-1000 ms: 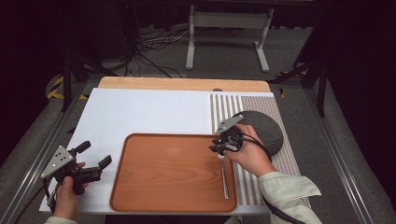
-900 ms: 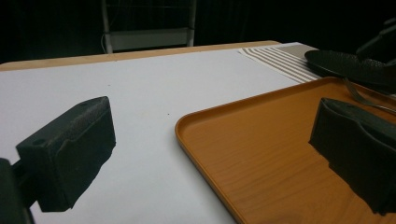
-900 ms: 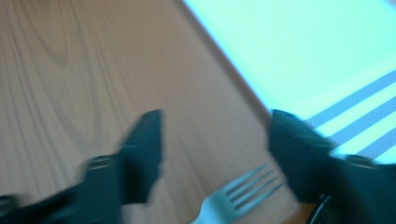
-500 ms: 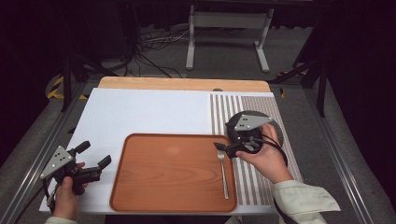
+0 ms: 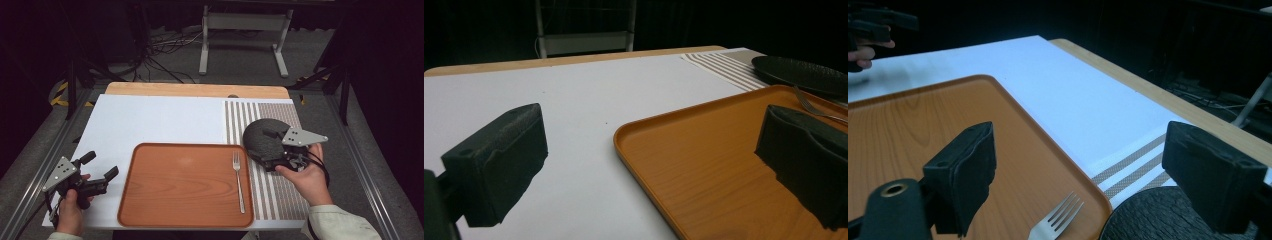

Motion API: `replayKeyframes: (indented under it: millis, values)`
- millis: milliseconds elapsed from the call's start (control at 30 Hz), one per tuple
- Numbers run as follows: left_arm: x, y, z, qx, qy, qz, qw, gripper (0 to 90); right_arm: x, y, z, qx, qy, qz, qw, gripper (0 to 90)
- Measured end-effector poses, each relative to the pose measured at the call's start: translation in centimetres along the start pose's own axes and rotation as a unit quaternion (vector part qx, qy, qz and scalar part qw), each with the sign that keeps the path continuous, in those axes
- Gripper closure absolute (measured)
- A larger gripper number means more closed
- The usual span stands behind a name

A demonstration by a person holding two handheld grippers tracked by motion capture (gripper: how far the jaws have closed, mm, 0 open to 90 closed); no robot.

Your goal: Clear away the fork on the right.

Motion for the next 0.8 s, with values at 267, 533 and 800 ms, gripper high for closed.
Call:
replayKeyframes:
  millis: [267,533,800]
  values:
    - [0.1,0.1,0.0,0.001,0.001,0.001,1.0,1.0,-0.9,1.9,-1.0,-0.043,-0.014,-0.014,0.9989,14.9]
    - [0.1,0.2,0.0,-0.002,0.004,0.004,1.0,1.0,-1.5,3.6,-3.0,-0.057,-0.024,-0.024,0.9978,14.9]
    - [0.2,0.2,0.0,-0.002,0.005,0.006,1.0,1.0,-2.0,5.0,-5.2,-0.056,-0.033,-0.035,0.9972,13.9]
Point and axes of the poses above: each handheld gripper's, and its own axes: y roughly backward along the jaws, z roughly out of its top, x roughly to its left, the point moved 9 cm from there along -y, roughly forward along the jaws, and after that the axes turned 8 degrees about -x, right-handed, at the moved point
